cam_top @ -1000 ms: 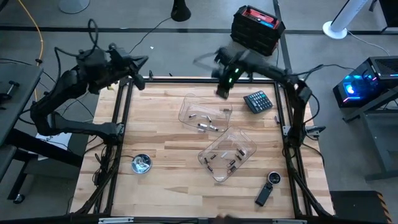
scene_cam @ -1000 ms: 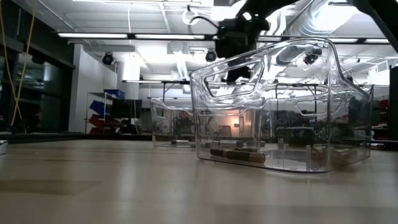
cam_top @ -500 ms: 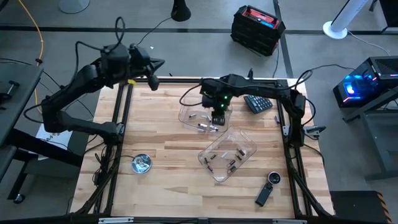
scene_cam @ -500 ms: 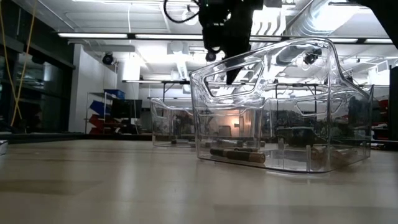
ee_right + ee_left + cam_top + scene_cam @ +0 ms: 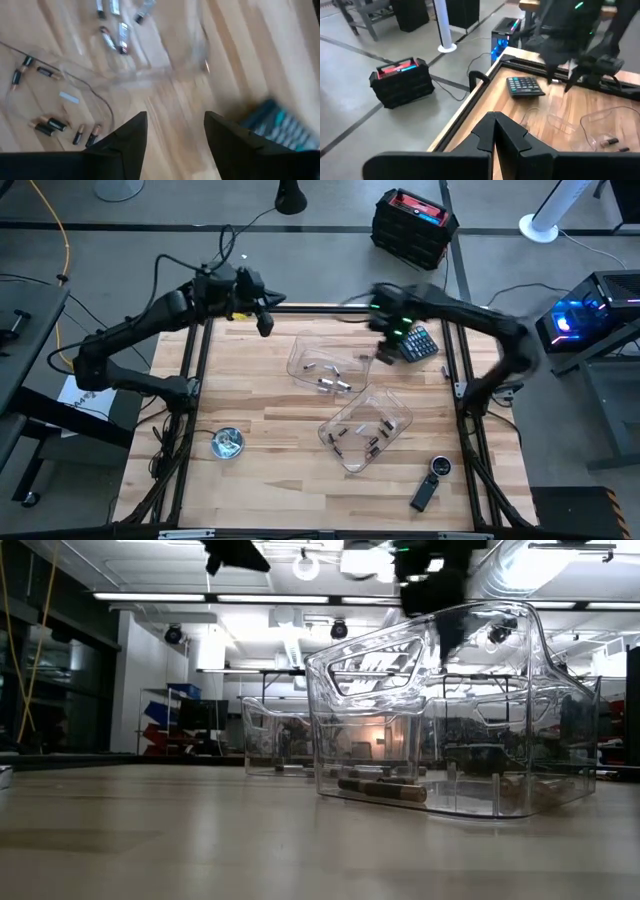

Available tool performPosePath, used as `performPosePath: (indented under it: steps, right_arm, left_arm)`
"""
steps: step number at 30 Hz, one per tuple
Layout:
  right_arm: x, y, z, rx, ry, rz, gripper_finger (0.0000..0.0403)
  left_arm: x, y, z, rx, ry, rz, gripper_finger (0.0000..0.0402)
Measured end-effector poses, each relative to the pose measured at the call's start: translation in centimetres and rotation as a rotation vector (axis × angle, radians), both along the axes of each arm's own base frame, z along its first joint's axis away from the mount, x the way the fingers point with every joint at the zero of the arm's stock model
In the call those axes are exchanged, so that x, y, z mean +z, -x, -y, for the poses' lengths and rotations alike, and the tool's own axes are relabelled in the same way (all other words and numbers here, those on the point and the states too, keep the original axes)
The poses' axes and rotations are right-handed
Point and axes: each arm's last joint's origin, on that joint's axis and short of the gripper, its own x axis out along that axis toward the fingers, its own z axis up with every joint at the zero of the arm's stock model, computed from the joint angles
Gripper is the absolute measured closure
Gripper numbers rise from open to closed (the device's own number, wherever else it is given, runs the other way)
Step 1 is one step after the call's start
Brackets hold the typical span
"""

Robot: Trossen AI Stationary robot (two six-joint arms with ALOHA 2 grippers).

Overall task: Sort batteries
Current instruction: Adjust the top transparent bin

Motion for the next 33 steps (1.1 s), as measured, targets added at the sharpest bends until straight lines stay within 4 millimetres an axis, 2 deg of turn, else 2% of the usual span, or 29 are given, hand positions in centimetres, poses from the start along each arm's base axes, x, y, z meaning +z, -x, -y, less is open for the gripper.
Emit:
performPosePath:
  steps: [3,5,8,11,13,15,17,18,22,26,30,33]
  right_arm:
    - [-1.4,5.5,-1.9,-0.185,0.001,0.066,0.0215]
    - [-2.7,8.3,-3.3,-0.307,-0.005,0.141,0.0215]
    - [-4.7,10.4,-4.6,-0.467,-0.023,0.283,0.0216]
    - [-6.6,10.7,-4.6,-0.577,0.003,0.345,0.0234]
    - [-8.0,10.2,-4.2,-0.618,0.029,0.354,0.0269]
    - [-9.2,9.0,-3.6,-0.633,0.039,0.379,0.0321]
    - [-10.2,7.7,-2.9,-0.633,0.037,0.402,0.0377]
    - [-10.6,7.0,-2.5,-0.622,0.036,0.407,0.0388]
    - [-11.6,4.0,-1.1,-0.583,0.016,0.397,0.0380]
    - [-12.2,0.6,-0.1,-0.491,-0.010,0.399,0.0398]
    - [-11.4,-3.1,0.5,-0.378,-0.014,0.446,0.0392]
    - [-10.1,-4.4,1.0,-0.317,0.017,0.425,0.0385]
  left_arm:
    - [-1.7,-0.2,-0.1,0.016,0.016,0.056,0.0402]
    - [-2.7,-0.8,-0.4,0.024,0.017,0.111,0.0402]
    - [-4.7,-2.5,-1.2,0.018,0.031,0.173,0.0401]
    - [-7.5,-4.7,-2.3,-0.013,0.086,0.103,0.0401]
    - [-9.5,-6.1,-2.9,-0.013,0.123,0.022,0.0402]
    - [-11.2,-7.1,-3.3,-0.008,0.161,-0.027,0.0401]
    - [-12.2,-7.6,-3.5,-0.007,0.203,-0.051,0.0402]
    - [-12.6,-7.7,-3.6,-0.010,0.218,-0.068,0.0402]
    - [-13.2,-6.9,-3.2,-0.016,0.246,-0.179,0.0402]
    - [-12.2,-4.8,-3.0,0.003,0.219,-0.224,0.0401]
    - [-11.3,-1.5,-2.6,0.099,0.173,-0.185,0.0402]
    - [-11.0,1.3,-2.2,0.190,0.156,-0.145,0.0401]
